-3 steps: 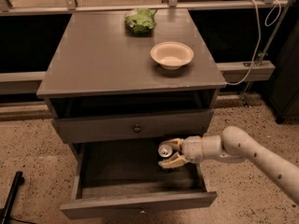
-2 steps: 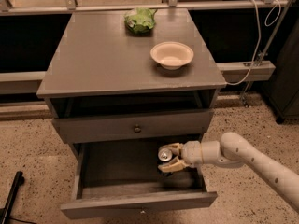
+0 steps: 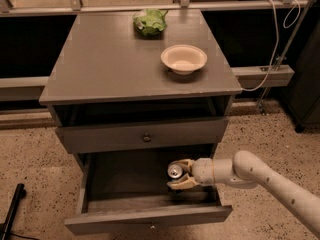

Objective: Place pepsi can into middle drawer

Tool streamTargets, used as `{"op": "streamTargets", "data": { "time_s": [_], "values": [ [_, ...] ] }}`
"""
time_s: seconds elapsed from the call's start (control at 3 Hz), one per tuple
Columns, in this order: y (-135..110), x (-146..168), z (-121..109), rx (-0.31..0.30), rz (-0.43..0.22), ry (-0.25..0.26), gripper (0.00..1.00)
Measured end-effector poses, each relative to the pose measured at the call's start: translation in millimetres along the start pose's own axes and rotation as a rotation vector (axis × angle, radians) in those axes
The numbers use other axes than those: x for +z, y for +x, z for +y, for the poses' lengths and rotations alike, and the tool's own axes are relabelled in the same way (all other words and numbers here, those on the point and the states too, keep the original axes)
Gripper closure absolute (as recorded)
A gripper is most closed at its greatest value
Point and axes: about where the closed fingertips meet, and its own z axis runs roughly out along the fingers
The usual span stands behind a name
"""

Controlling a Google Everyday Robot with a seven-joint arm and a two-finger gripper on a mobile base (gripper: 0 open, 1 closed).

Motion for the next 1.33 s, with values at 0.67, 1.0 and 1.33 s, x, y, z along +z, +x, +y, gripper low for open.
{"op": "streamTargets", "data": {
  "time_s": [0.67, 1.0, 1.33],
  "values": [
    [1.5, 0.9, 0.2, 0.001, 0.000, 0.003, 0.30],
    [1.5, 0.9, 0.2, 0.001, 0.000, 0.003, 0.06],
    [1.5, 0.9, 0.3, 0.001, 0.000, 0.003, 0.00]
  ]
}}
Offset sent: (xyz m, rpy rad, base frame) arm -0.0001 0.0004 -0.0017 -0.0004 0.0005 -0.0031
